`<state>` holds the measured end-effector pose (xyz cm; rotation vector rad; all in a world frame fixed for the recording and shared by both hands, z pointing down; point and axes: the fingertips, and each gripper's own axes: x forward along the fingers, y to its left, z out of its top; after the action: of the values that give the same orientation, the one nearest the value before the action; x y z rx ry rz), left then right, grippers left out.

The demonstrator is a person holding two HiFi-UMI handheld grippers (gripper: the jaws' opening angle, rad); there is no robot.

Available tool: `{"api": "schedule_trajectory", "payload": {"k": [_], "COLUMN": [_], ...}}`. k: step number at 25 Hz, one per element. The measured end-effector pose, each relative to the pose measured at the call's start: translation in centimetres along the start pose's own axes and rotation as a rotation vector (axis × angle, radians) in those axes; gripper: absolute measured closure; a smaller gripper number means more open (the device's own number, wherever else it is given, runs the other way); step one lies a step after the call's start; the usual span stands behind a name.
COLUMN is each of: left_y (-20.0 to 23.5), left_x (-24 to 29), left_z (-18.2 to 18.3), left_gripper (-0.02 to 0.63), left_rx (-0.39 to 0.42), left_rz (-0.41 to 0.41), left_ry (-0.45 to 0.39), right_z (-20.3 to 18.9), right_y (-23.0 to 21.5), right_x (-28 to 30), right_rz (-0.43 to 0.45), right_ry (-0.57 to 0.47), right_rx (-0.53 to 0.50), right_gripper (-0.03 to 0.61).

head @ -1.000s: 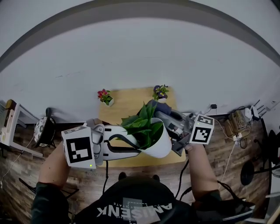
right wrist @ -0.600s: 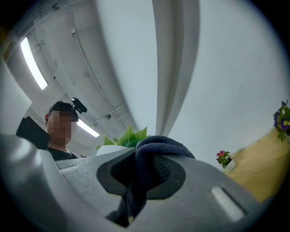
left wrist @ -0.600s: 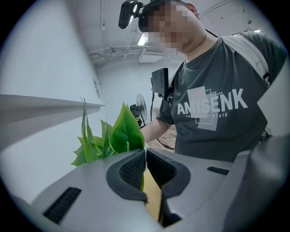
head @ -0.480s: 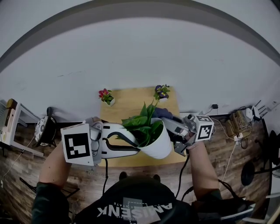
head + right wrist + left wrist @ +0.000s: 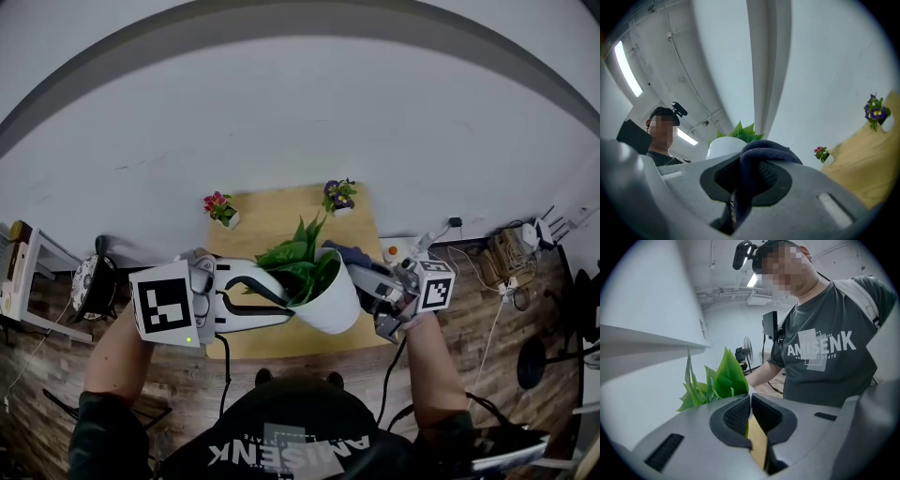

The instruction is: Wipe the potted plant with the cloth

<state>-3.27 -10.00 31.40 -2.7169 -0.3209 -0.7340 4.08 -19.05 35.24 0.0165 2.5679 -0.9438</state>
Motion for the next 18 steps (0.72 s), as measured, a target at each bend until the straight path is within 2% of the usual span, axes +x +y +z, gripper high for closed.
{"api": "schedule_trajectory", "payload": {"k": [8,14,18], "left_y": [2.1,1.9,3.6], "left_x": [-0.4,0.5,0.0], "left_z": [-1.6,-2.5,-3.3], "left_gripper": [0.598,0.598,0.598], "left_rx": [-0.024,-0.026,-0.045], "left_rz": [-0.004,0.004,0.021], "left_ry": [-0.002,0.021,0.028], "right_z": [-0.9,-2.9,-3.2], "right_y": [-1.1,-0.5,-0.5], "right_x": [-2.3,-4.9,-5.8], "right_rz": [-0.075,-0.121,-0.146], "right_ry": [-0.035,-0.059,-0.053], "right_rx": [0.03,0.031,0.034], "right_gripper": [0.534,0.534,0.534]}}
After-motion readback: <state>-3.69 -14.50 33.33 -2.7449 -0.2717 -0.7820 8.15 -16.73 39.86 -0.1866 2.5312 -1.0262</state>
